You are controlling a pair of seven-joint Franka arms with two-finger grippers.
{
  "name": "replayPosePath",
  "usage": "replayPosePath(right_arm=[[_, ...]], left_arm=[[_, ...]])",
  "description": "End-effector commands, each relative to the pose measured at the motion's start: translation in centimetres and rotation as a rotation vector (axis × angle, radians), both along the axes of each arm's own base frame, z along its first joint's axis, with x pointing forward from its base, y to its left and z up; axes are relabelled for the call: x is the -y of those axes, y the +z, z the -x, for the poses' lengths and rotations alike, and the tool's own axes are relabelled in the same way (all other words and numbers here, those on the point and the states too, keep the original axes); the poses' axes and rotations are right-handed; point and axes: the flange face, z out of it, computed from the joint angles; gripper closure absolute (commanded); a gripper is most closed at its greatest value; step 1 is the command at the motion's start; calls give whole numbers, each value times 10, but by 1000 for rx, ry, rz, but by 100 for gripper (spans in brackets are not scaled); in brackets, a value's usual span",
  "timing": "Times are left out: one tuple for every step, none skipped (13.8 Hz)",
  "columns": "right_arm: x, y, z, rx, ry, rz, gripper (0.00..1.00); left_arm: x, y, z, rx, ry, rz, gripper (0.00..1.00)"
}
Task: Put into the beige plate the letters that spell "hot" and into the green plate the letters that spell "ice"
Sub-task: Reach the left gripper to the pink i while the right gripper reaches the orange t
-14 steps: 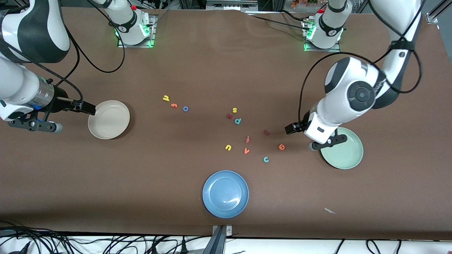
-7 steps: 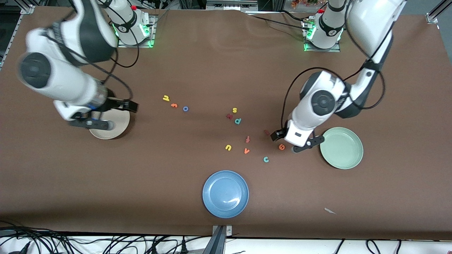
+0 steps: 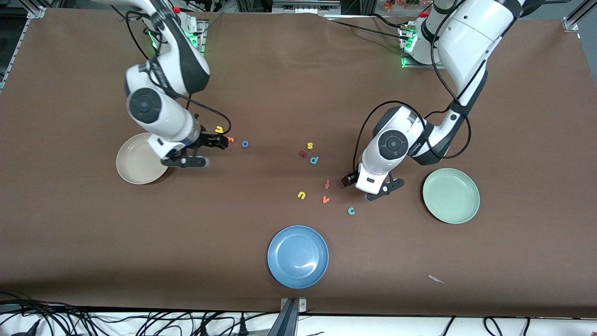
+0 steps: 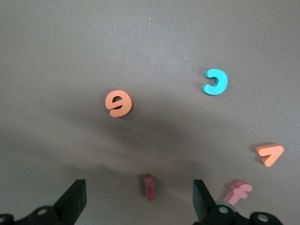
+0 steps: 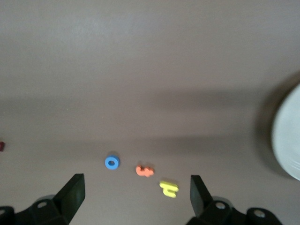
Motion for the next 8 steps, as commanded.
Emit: replayPosePath(right_arm=[[-10, -31, 19, -3, 63, 31, 2], [-12, -41, 24, -9, 99, 59, 6], [-12, -52, 27, -4, 123, 76, 10], [-11, -63, 31, 2, 125, 72, 10], [-12, -74, 36, 14, 130, 62, 11], [-12, -84, 41, 23, 129, 54, 11], [-11, -90, 44, 25, 126, 51, 12], [-11, -95, 45, 20, 122, 51, 16]], left_arm=[[8, -12, -1, 24, 18, -46, 0], [8, -16, 0, 24, 28, -56, 2], [10, -19, 2, 20, 37, -58, 4], [14, -22, 4, 14, 39, -58, 5], [15, -24, 6, 11, 38, -58, 7], [20, -29, 9, 2, 42, -59, 9], [24, -33, 8, 1, 59, -58, 13], [28, -35, 9, 0, 66, -57, 15]])
